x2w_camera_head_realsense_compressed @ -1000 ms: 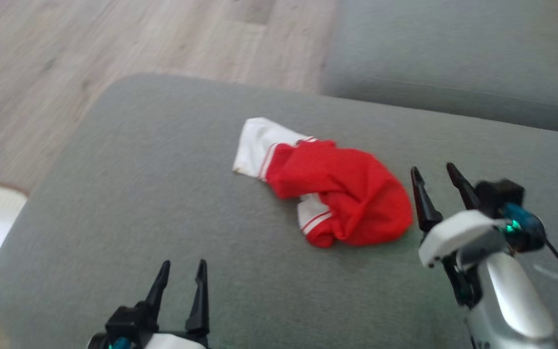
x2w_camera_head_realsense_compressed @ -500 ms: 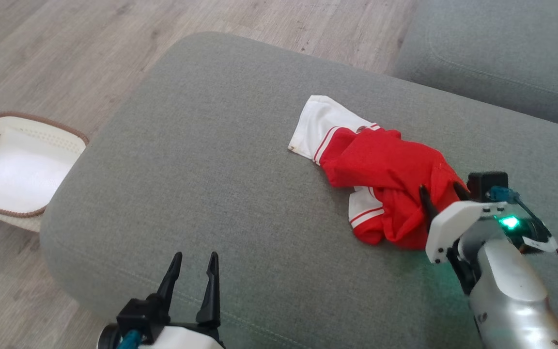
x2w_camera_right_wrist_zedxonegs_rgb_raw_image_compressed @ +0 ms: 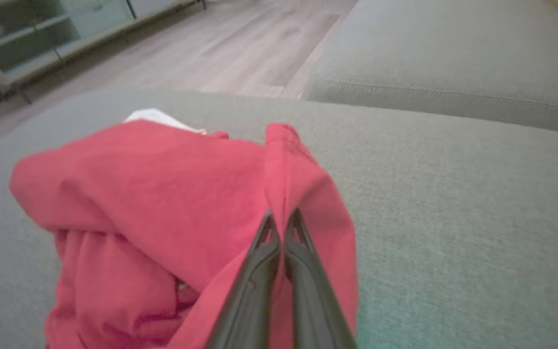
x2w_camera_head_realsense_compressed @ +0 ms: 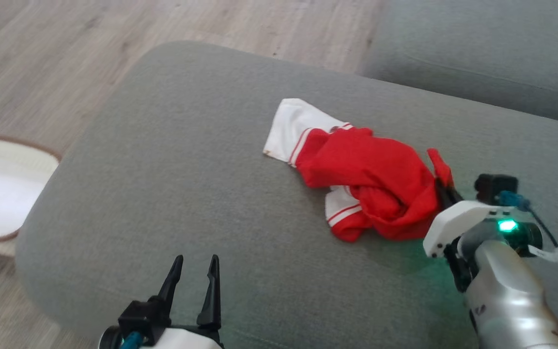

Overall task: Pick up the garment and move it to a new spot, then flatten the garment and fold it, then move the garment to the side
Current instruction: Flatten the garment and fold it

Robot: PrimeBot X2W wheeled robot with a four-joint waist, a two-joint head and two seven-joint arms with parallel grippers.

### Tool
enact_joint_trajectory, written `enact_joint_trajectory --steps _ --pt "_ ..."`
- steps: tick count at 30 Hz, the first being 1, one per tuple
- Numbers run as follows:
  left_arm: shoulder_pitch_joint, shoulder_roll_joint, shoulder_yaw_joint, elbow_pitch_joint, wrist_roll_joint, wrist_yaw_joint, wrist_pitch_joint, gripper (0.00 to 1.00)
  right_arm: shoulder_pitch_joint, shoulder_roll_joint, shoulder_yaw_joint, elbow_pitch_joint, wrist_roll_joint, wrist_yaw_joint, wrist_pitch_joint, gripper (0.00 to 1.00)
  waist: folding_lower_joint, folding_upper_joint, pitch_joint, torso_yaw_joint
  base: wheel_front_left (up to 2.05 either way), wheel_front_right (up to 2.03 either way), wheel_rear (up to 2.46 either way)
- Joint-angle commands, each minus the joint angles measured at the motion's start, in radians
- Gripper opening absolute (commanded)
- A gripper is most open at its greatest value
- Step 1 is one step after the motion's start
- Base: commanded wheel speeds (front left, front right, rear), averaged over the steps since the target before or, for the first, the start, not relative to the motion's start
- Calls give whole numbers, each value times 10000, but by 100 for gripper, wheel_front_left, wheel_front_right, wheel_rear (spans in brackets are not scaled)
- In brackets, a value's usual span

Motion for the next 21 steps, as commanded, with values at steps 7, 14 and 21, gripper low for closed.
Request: enact_joint_trajectory --steps 7,14,21 --pt "-252 139 275 -329 10 69 -104 100 -349 -28 415 151 2116 65 -1306 0 0 0 -287 -1141 0 0 0" --pt "-190 223 300 -475 22 171 -88 100 862 -28 273 -156 3156 65 -1527 0 0 0 -229 -2013 0 0 0" --pt "-195 317 329 -603 27 258 -51 100 2709 -28 69 -1515 3978 65 -1533 88 0 0 -210 -2503 0 0 0"
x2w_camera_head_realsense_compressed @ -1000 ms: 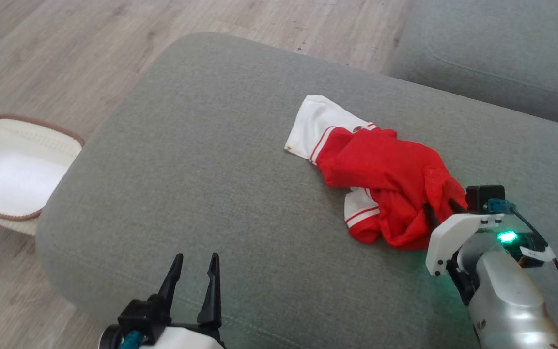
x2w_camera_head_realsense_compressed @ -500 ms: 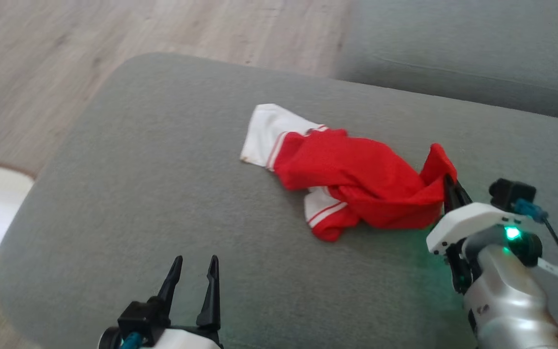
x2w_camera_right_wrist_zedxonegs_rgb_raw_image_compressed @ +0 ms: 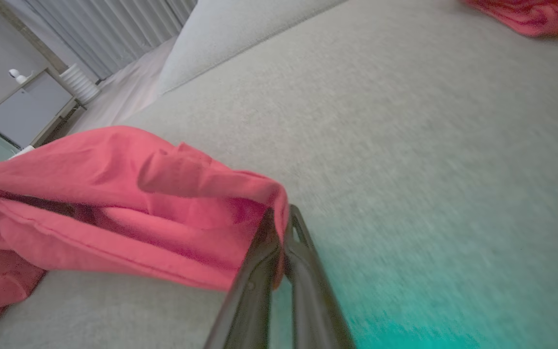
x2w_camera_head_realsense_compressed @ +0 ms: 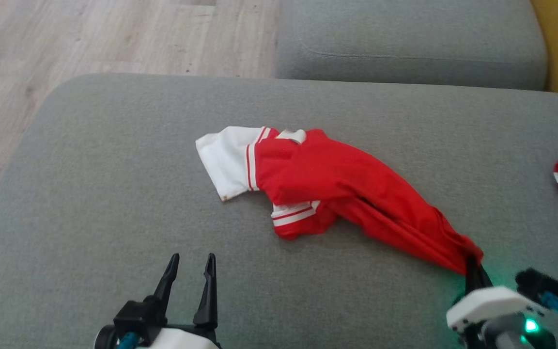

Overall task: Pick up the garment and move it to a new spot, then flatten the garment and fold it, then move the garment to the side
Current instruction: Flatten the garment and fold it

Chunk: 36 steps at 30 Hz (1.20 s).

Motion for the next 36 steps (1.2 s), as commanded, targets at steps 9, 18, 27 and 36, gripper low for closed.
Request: enact_joint_trajectory --steps 9,18,27,36 --pt "-200 204 345 -401 -10 156 -56 100 861 -33 -422 -2400 -838 65 -136 100 0 0 -128 -328 0 0 0" --pt "-294 64 268 -352 -30 128 -85 100 846 -33 818 -4478 -2349 65 217 100 0 0 -118 266 0 0 0" --pt "-467 -81 262 -249 -23 45 -147 100 78 -33 2055 -4350 -4275 65 1257 100 0 0 307 1511 0 0 0" --pt "-565 -227 380 -85 5 -36 -221 100 -656 -33 1568 -3471 -5308 65 1403 100 0 0 657 2230 0 0 0"
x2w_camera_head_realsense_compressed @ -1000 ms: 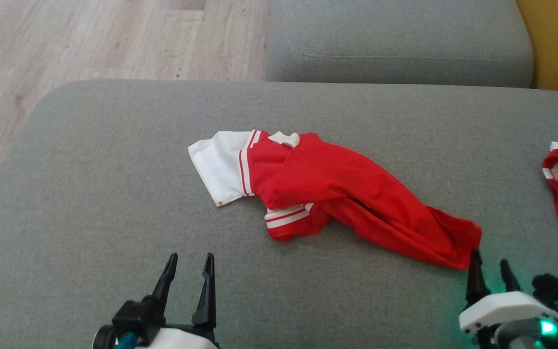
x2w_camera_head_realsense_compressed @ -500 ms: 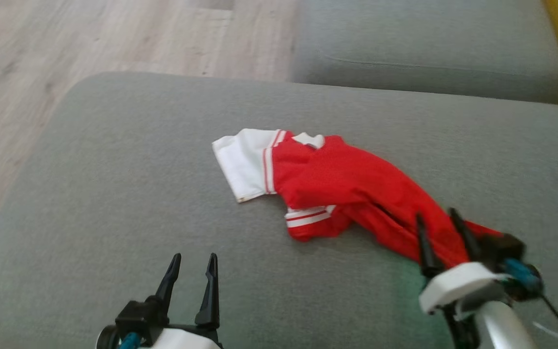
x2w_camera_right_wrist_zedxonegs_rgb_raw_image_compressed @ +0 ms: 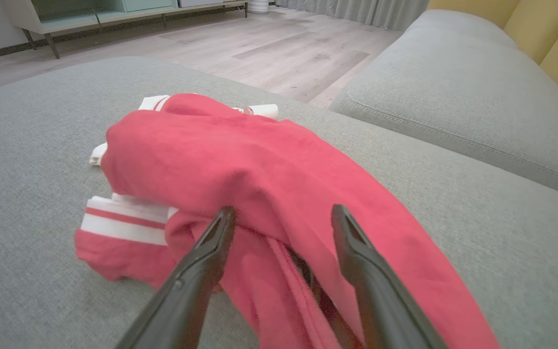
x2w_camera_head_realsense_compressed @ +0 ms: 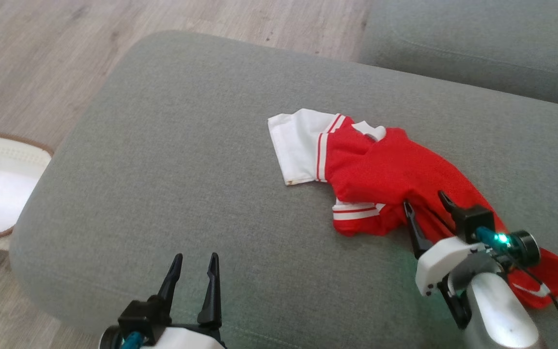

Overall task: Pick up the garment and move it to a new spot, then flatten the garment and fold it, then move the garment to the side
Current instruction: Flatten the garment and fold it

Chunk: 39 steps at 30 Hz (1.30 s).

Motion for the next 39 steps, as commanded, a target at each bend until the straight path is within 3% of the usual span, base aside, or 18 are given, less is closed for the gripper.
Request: enact_joint_trajectory --steps 1,4,6,7,9,11,17,21,24,32,34,38,39 --pt "-527 -22 372 -236 16 -36 -154 100 -579 -37 263 -181 -56 65 -84 100 -1 0 85 111 0 0 0" --pt "-547 -71 400 -183 41 -73 -169 100 -855 -37 355 67 -39 65 -113 100 -1 0 110 155 0 0 0" --pt "-552 -106 411 -149 60 -91 -177 100 -1032 -37 408 199 -32 65 -152 70 -1 0 116 158 0 0 0" --pt "-554 -123 415 -135 70 -101 -180 100 -1107 -37 438 252 4 65 -179 44 -1 0 117 151 0 0 0" --pt "-553 -151 424 -104 89 -123 -186 100 -1230 -37 543 313 127 65 -264 28 -1 0 110 122 0 0 0" --pt "-538 -168 429 -77 107 -141 -190 100 -1316 -37 674 340 249 65 -309 0 -1 0 94 74 0 0 0" --pt "-514 -183 424 -21 164 -188 -198 100 -1605 -37 845 264 566 65 -500 0 -1 0 54 -57 0 0 0" --pt "-530 -182 390 -21 210 -221 -200 100 -2022 -37 420 293 477 65 -519 0 -1 0 79 -74 0 0 0" --pt "-576 -192 341 -28 246 -260 -202 100 -2506 -170 -277 458 112 65 -421 0 -1 0 143 -4 0 0 0" --pt "-793 -193 172 -8 349 -349 -163 100 -3764 -1699 -2758 1893 -796 65 -42 0 -1 0 490 425 0 0 0" --pt "-815 -188 165 -9 353 -357 -162 100 -3919 -1835 -3165 2106 -823 65 -13 0 -1 0 557 455 0 0 0" --pt "-918 -182 172 -23 368 -369 -165 100 -4464 -2270 -4867 2670 -1214 65 22 0 -1 0 808 480 0 0 0" --pt "-945 -186 178 -27 374 -367 -167 100 -4563 -2337 -5404 2746 -1336 65 -2 40 -1 0 859 466 0 0 0"
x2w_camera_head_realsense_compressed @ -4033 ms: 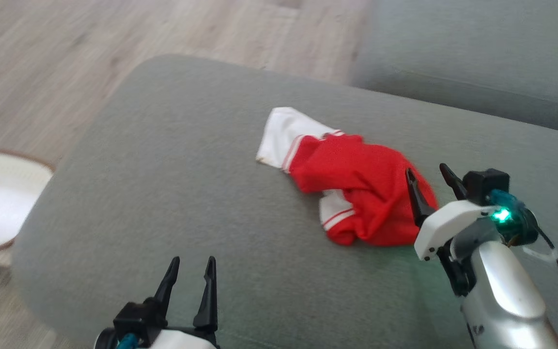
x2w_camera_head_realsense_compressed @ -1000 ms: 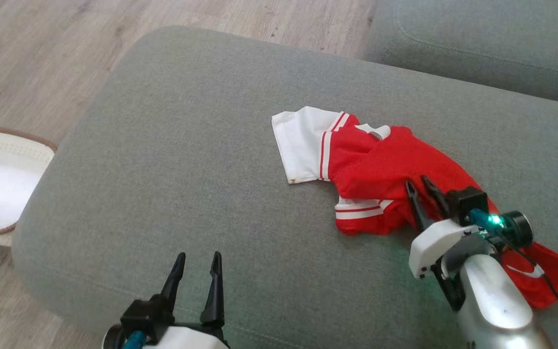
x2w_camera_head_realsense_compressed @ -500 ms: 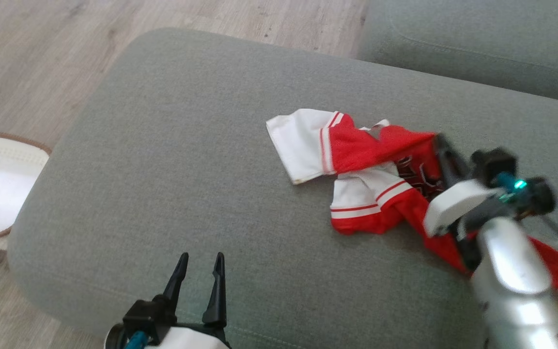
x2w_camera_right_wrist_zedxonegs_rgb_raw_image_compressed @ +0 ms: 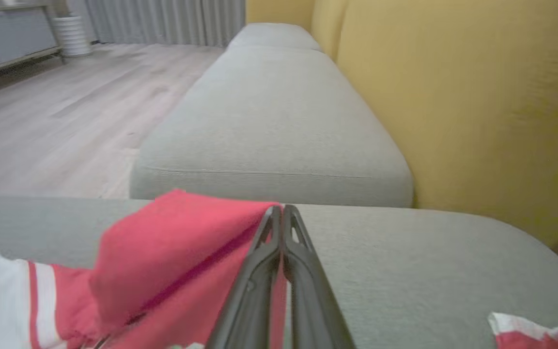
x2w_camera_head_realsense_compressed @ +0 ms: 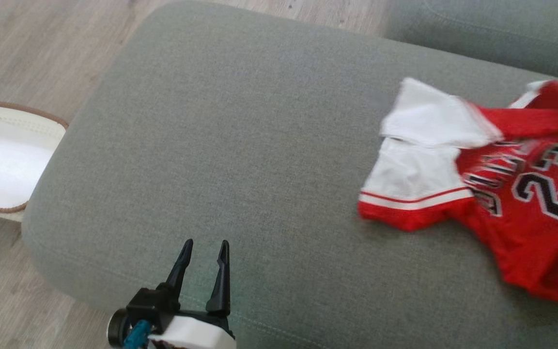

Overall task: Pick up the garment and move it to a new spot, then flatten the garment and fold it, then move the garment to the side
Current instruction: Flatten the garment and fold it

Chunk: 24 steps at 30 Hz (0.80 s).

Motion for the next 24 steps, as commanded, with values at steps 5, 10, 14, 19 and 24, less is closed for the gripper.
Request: enact_joint_trajectory --steps 5,10,14,19,24 --pt "-560 -10 275 -213 117 -12 -87 100 -620 -264 -818 33 -980 65 -152 100 -1 0 90 -180 0 0 0" --pt "-536 8 353 -191 106 10 -97 100 -812 -101 -741 340 -1562 65 -601 100 -1 0 -88 -558 0 0 0" --pt "-455 24 394 -173 83 29 -102 100 -941 354 45 744 -1435 65 -1083 100 -1 0 -354 -898 0 0 0" --pt "-373 64 378 -175 74 54 -97 100 -1010 1146 1473 1456 -643 65 -1389 100 -1 0 -682 -1167 0 0 0" --pt "-349 134 356 -222 56 66 -58 100 -1049 1785 3294 2466 780 65 -1507 100 -1 0 -831 -1184 0 0 0"
